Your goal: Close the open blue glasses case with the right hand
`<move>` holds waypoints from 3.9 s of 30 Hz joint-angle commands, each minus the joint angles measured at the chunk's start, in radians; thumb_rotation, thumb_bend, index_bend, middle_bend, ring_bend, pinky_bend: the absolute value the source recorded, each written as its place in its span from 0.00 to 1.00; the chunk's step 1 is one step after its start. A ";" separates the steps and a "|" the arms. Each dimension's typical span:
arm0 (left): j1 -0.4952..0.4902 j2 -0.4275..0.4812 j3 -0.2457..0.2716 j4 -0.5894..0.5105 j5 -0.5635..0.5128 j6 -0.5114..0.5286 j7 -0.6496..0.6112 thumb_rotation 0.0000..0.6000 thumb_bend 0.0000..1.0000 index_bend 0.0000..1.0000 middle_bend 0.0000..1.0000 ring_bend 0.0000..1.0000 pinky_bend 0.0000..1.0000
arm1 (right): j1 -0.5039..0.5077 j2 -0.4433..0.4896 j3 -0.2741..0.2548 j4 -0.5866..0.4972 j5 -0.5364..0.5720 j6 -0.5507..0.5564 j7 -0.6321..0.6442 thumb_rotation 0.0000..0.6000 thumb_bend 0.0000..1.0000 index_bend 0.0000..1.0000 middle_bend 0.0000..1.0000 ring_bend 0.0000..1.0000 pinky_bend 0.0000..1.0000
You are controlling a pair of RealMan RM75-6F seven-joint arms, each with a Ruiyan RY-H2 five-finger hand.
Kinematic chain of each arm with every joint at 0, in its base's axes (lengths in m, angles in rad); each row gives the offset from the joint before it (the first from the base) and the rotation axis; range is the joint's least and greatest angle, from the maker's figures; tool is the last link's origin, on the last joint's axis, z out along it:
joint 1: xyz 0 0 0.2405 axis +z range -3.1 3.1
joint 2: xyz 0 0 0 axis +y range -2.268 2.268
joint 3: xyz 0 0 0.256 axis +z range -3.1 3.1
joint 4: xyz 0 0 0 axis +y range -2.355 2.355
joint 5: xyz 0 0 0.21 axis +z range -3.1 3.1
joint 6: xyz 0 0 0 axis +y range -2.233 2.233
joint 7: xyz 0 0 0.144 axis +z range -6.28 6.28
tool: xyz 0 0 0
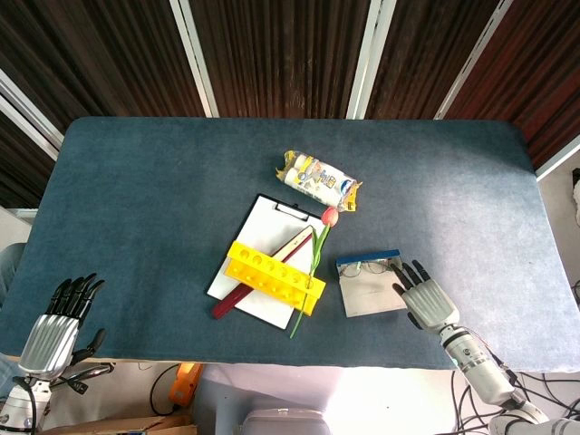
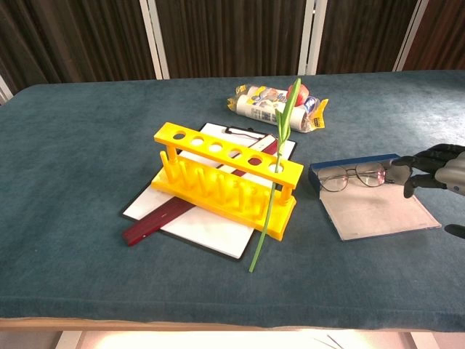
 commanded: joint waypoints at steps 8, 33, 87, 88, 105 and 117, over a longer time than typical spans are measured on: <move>0.002 0.000 0.001 -0.001 -0.001 0.003 0.004 1.00 0.36 0.00 0.00 0.00 0.01 | 0.007 -0.013 0.004 0.001 0.007 -0.022 -0.004 1.00 0.48 0.39 0.00 0.00 0.00; 0.005 0.000 0.010 -0.001 0.014 0.009 0.006 1.00 0.36 0.00 0.00 0.00 0.01 | 0.028 -0.068 0.027 -0.010 0.075 -0.043 -0.135 1.00 0.41 0.43 0.00 0.00 0.00; 0.001 0.001 0.015 -0.002 0.021 0.002 0.007 1.00 0.36 0.00 0.00 0.00 0.02 | 0.022 -0.113 0.056 0.042 0.008 0.066 -0.053 1.00 0.61 0.73 0.14 0.00 0.09; 0.001 0.000 0.015 -0.002 0.021 0.002 0.007 1.00 0.36 0.00 0.00 0.00 0.02 | 0.021 -0.110 0.059 0.039 0.007 0.069 -0.048 1.00 0.62 0.73 0.14 0.00 0.09; -0.009 -0.008 0.015 -0.002 0.010 -0.023 0.023 1.00 0.36 0.00 0.00 0.00 0.02 | 0.071 -0.082 0.155 0.021 0.116 0.007 -0.004 1.00 0.63 0.73 0.14 0.00 0.09; -0.011 -0.006 0.013 -0.002 0.002 -0.030 0.023 1.00 0.36 0.00 0.00 0.00 0.02 | 0.132 -0.129 0.211 0.093 0.238 -0.065 -0.030 1.00 0.63 0.73 0.14 0.00 0.09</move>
